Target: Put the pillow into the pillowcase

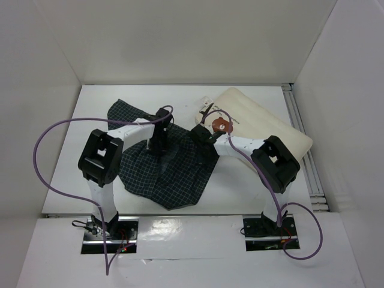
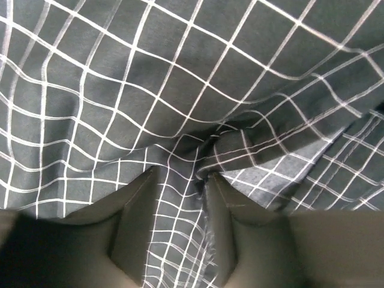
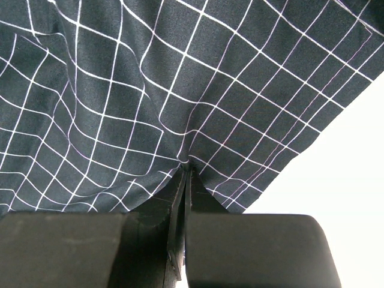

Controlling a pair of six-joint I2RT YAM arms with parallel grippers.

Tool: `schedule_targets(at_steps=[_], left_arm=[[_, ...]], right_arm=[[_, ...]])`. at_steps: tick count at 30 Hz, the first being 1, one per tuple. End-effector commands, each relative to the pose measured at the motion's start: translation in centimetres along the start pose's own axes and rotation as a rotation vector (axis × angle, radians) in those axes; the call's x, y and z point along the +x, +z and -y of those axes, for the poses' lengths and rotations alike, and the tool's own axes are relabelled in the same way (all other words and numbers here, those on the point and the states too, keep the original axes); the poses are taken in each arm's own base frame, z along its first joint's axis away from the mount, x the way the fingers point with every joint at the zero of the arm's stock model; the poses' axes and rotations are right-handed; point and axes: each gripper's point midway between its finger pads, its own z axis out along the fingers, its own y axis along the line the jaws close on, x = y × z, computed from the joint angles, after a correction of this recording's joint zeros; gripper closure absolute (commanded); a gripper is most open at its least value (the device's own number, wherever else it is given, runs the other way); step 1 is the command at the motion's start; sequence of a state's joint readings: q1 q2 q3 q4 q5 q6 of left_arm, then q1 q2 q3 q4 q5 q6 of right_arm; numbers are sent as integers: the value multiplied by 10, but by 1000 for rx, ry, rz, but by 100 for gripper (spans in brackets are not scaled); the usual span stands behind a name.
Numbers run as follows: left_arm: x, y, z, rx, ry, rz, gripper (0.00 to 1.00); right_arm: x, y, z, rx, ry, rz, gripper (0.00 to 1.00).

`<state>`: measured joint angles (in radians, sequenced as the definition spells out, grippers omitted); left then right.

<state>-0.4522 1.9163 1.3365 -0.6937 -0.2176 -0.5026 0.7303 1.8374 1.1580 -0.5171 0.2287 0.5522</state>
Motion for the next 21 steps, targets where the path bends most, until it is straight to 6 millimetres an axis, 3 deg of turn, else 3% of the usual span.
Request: schedule_targets(at_steps=[1,4,7,14,21], left_arm=[[0,-12,15,110,32,-12,43],[4,-14,22,154,33,-30,34],[8,-7,24,156,35,-54,34],[15,-3,26,118,47,-57,41],[12,7,8,-1,32,-44,51]], right_arm=[[-6,2,4,24,2,6,100],[-10,1,2,18,5,15,100],[-11,2,1,18,5,15,100],[-11,2,1,18,5,15,100],[-13,0,0,13,7,22,100]])
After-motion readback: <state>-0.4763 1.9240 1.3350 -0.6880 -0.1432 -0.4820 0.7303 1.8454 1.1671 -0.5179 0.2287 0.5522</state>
